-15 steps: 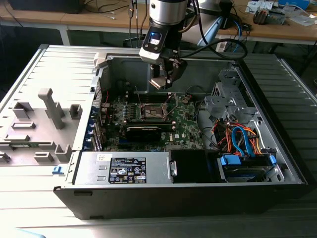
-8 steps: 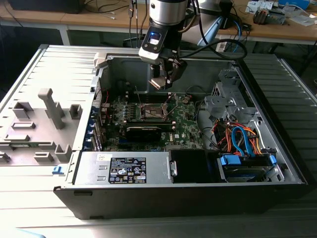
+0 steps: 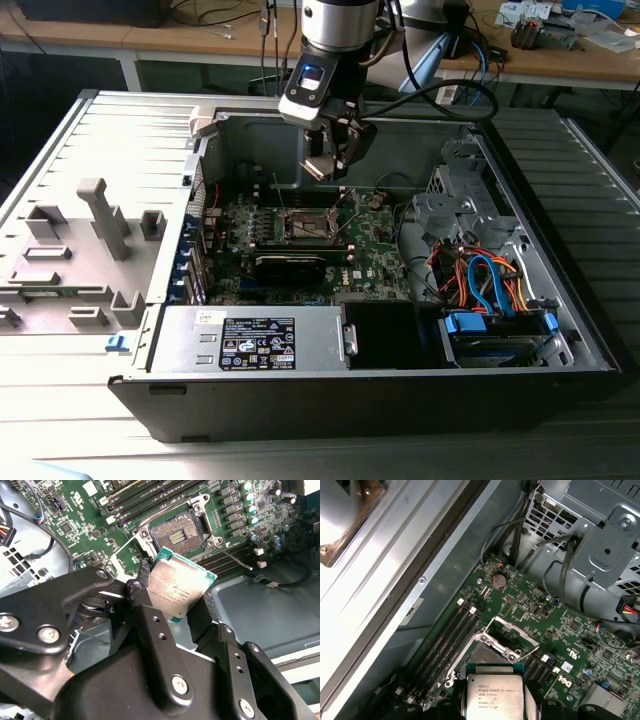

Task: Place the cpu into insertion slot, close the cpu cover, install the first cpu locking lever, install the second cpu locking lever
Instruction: 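Place the cpu into insertion slot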

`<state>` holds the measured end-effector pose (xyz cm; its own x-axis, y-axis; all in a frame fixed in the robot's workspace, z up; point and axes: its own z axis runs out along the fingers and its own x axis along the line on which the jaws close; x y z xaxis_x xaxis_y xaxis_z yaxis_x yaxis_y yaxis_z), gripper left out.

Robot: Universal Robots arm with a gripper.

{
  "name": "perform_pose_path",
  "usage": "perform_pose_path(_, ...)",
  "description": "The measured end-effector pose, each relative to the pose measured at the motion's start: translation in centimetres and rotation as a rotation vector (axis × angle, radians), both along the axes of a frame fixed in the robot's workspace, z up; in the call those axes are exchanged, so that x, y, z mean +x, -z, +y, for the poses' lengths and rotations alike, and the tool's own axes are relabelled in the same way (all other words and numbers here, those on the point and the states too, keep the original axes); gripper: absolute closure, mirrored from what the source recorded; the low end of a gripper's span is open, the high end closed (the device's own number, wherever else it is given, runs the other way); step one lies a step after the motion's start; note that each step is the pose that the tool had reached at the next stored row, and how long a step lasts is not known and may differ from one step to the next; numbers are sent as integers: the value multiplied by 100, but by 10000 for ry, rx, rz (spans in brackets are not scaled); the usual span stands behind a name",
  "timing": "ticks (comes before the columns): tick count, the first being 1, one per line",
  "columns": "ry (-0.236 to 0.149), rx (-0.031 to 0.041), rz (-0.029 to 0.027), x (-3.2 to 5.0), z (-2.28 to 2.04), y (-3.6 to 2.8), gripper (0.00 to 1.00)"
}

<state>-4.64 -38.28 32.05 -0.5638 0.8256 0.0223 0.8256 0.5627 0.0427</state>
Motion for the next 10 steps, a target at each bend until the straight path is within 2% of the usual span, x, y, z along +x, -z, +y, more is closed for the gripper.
perform_pose_path(10, 246, 0, 0, 0, 0, 3, 45)
